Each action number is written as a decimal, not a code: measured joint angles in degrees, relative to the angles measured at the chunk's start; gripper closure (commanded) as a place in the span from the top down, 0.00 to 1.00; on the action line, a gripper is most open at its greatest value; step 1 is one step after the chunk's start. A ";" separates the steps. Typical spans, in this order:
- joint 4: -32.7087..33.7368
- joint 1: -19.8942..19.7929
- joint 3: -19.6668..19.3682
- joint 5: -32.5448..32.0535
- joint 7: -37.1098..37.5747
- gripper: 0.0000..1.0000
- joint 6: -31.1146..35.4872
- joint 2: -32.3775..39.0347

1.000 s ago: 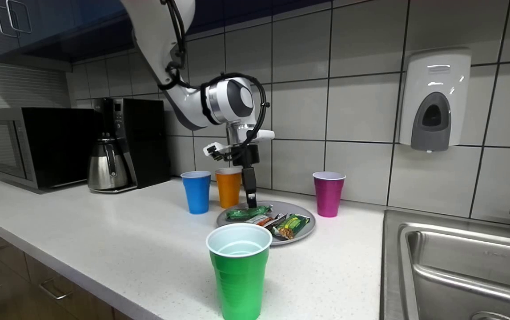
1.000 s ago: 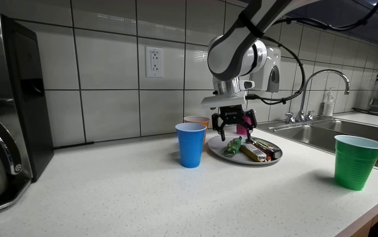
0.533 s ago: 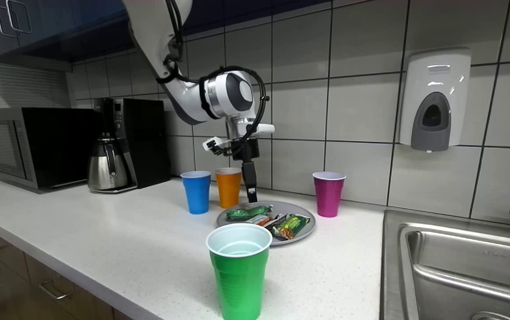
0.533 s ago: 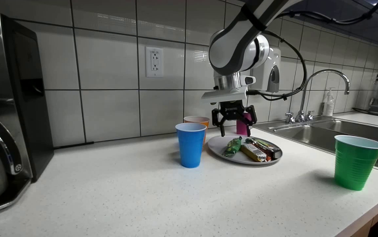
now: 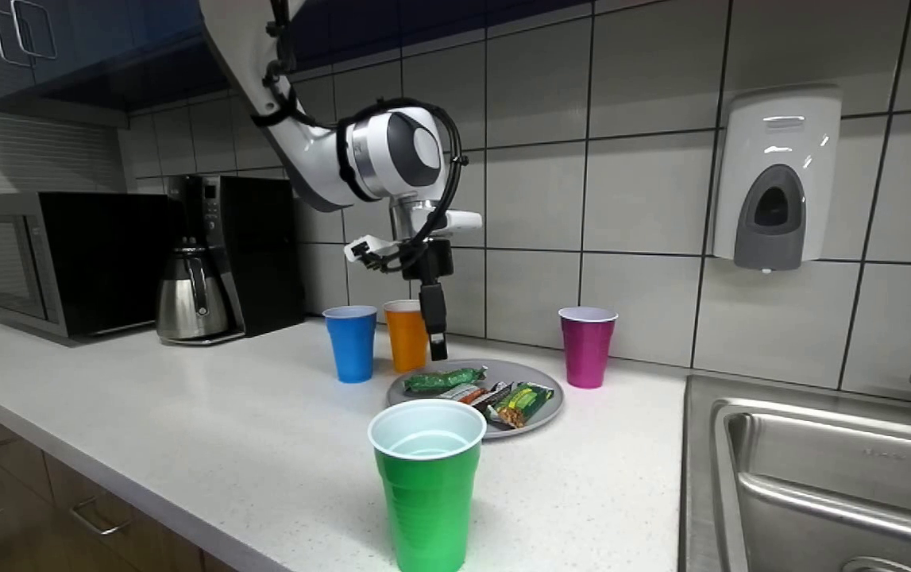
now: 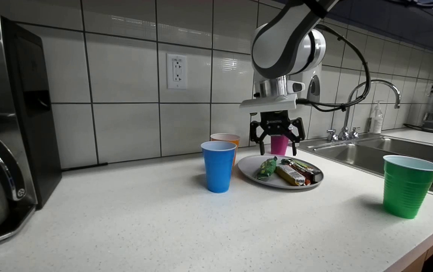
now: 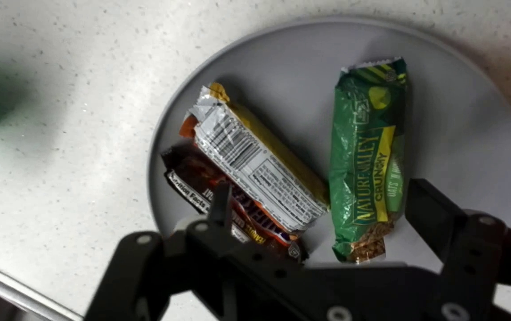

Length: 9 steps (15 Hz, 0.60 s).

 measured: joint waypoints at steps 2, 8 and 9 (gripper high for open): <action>-3.27 0.00 0.00 0.01 0.00 1.00 1.02 -2.53; -12.13 -0.05 0.01 0.01 -0.05 1.00 3.16 -10.20; -13.43 -0.09 0.03 0.01 -0.12 1.00 3.42 -11.37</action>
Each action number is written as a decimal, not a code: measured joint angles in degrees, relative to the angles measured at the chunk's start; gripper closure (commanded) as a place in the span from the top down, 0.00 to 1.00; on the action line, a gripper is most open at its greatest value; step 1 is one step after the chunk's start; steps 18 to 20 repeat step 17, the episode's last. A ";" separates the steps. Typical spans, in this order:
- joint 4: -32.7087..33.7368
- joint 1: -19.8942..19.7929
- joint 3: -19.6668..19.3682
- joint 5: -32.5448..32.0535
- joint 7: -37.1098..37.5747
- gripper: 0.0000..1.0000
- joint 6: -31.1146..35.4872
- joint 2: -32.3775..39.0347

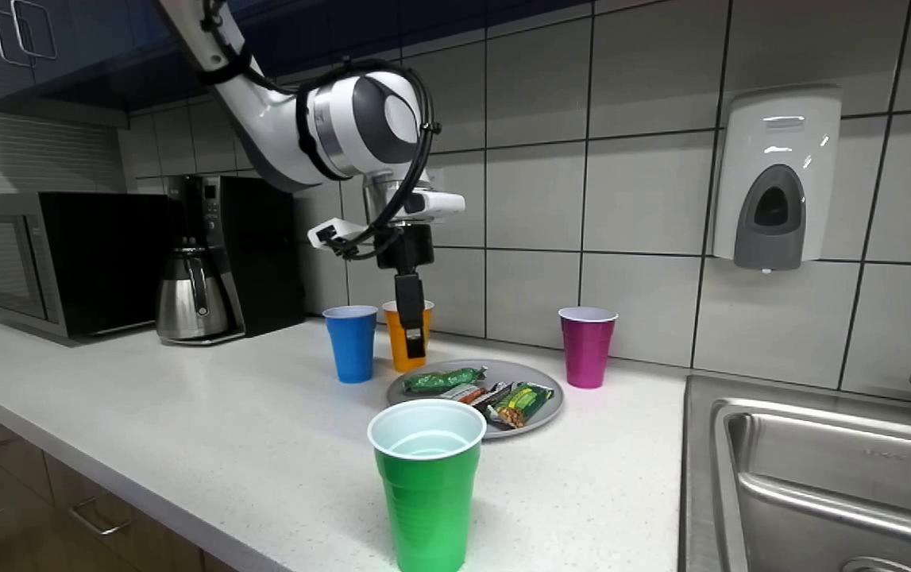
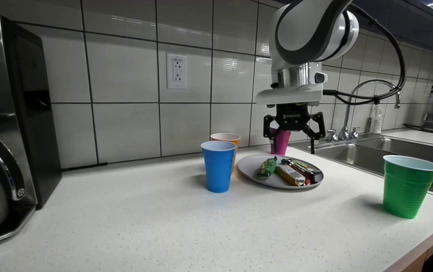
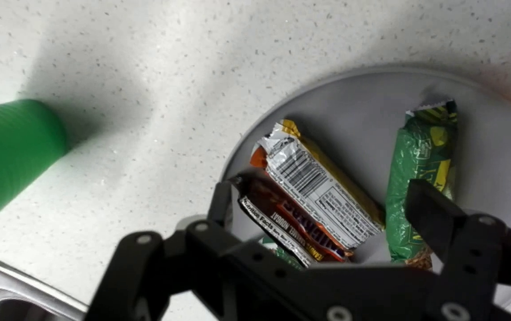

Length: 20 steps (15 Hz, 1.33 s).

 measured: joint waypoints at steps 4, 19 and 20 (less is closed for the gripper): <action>-5.01 -0.24 0.34 0.00 -0.78 1.00 1.04 -4.50; -17.32 -0.54 3.69 1.27 -1.50 1.00 2.29 -17.22; -17.32 -0.54 3.69 1.27 -1.50 1.00 2.29 -17.22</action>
